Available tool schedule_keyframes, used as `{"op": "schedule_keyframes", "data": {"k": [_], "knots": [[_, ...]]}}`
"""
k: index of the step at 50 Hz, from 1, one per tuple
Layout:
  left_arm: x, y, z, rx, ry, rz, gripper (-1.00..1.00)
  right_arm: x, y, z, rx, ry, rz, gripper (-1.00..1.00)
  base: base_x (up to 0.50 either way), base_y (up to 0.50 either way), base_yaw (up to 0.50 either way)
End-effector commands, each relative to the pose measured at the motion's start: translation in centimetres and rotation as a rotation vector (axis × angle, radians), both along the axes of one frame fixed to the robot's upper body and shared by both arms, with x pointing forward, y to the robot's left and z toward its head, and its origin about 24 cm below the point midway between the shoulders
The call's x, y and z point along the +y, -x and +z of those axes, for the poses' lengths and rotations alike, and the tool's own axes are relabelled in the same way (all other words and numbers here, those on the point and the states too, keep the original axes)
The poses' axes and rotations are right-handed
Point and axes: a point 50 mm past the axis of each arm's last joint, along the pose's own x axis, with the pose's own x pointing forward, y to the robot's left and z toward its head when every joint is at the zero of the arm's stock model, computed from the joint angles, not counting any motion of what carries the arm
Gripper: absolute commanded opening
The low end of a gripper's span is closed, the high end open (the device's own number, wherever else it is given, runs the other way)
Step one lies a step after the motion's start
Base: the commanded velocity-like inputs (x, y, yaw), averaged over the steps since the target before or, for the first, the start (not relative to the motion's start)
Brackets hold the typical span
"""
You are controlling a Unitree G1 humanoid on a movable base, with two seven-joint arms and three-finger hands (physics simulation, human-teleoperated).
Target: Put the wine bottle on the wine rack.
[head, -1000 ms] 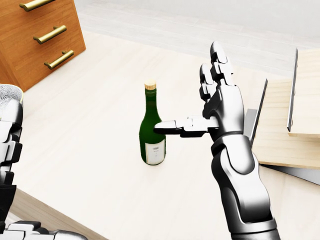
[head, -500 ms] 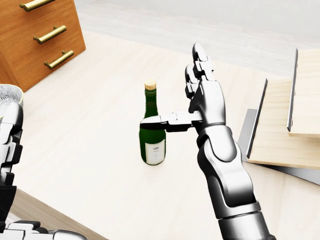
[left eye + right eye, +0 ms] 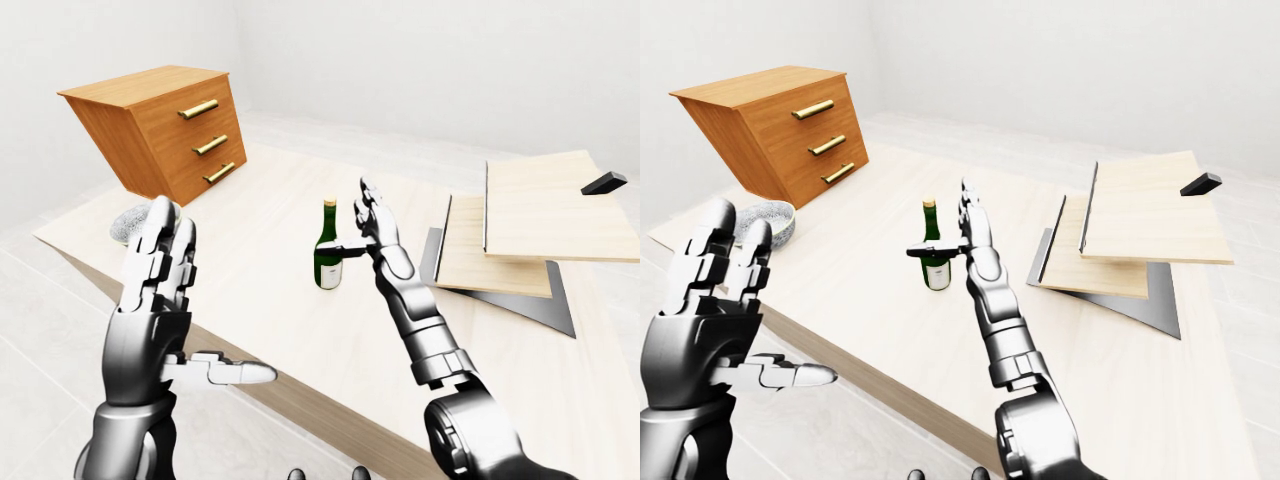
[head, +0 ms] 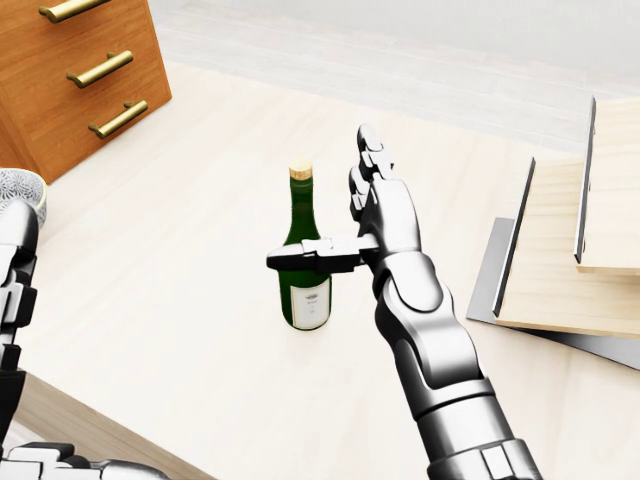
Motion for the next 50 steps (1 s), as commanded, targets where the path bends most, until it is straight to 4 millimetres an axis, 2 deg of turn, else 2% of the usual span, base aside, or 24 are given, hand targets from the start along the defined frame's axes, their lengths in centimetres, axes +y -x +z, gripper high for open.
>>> {"op": "schedule_keyframes", "data": {"k": [1,10,33,50], "knots": [[0.0,0.1,0.3,-0.016,-0.004,0.002,1.0,0.6,-0.6,-0.8,0.058,0.013,0.016,1.0,0.0,0.0,0.0],[0.0,0.2,0.3,-0.017,-0.004,0.001,1.0,1.1,-1.0,-2.0,0.131,0.042,0.033,1.0,0.0,0.0,0.0],[0.3,0.1,0.2,-0.012,0.003,0.006,1.0,1.8,-1.7,-2.7,0.185,0.157,0.041,1.0,0.0,0.0,0.0],[0.2,0.0,-0.1,0.005,0.008,0.003,1.0,1.9,-2.1,-1.5,0.143,0.182,0.037,1.0,0.0,0.0,0.0]]}}
